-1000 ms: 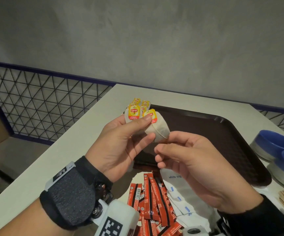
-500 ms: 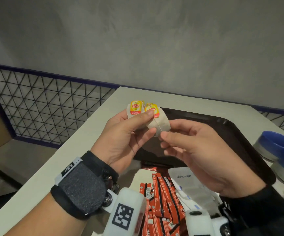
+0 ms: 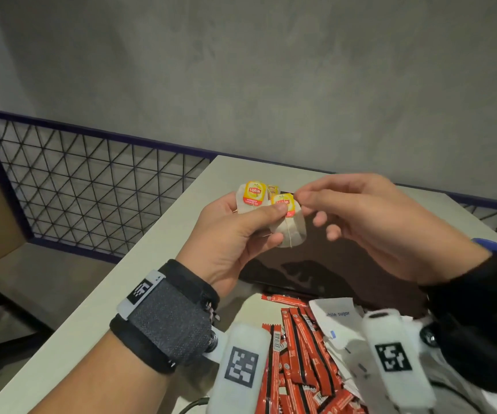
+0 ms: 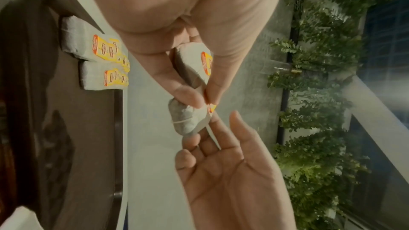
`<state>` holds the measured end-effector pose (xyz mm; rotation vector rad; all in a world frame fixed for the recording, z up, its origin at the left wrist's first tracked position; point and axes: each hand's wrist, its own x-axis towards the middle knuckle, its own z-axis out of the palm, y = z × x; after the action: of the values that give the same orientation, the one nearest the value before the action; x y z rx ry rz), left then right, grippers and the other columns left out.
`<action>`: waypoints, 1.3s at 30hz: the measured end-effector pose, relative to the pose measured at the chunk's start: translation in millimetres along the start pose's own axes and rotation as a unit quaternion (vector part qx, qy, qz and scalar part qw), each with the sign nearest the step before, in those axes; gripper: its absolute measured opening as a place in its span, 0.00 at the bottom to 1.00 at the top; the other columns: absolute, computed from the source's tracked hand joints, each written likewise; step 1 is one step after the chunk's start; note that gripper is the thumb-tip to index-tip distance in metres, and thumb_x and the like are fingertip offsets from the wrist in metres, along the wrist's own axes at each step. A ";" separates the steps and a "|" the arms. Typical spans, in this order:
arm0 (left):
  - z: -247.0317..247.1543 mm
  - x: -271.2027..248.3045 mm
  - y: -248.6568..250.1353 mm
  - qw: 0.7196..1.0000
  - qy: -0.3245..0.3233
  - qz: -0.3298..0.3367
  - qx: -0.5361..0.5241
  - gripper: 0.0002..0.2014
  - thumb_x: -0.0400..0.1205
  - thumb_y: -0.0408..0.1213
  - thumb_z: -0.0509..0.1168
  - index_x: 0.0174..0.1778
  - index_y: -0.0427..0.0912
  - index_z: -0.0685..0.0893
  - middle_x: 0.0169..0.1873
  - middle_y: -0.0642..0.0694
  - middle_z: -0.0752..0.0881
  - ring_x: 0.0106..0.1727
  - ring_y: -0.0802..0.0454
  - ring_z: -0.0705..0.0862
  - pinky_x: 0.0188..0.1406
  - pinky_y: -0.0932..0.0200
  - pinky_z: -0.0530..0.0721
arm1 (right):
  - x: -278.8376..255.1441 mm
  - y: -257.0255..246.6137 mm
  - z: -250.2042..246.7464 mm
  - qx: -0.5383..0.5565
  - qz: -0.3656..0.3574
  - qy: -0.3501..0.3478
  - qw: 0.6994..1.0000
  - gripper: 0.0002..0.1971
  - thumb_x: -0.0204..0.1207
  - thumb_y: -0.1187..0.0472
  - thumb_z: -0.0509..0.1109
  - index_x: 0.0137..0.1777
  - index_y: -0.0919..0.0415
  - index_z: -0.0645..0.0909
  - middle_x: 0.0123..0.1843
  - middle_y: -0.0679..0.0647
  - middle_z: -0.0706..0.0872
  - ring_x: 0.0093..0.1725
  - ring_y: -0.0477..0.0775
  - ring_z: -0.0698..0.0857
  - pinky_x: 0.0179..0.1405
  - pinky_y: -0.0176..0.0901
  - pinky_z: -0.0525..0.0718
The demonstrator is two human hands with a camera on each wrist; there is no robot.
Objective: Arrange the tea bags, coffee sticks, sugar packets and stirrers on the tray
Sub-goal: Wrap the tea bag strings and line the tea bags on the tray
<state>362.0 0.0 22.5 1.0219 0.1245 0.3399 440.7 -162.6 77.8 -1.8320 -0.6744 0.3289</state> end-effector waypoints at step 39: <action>-43.2 30.0 14.8 0.980 0.181 -0.020 -0.078 0.07 0.88 0.34 0.63 0.54 0.35 0.83 0.48 0.36 0.88 0.38 0.43 0.93 0.35 0.52 0.93 | 130.7 60.4 40.2 -0.113 0.290 -0.089 0.946 0.23 0.79 0.68 0.76 0.73 0.67 0.79 0.70 0.69 0.82 0.43 0.60 0.91 0.35 0.44 0.91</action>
<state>375.9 52.2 14.4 0.7925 0.4400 0.4891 541.3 -68.4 20.0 -2.2219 -0.2826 0.8399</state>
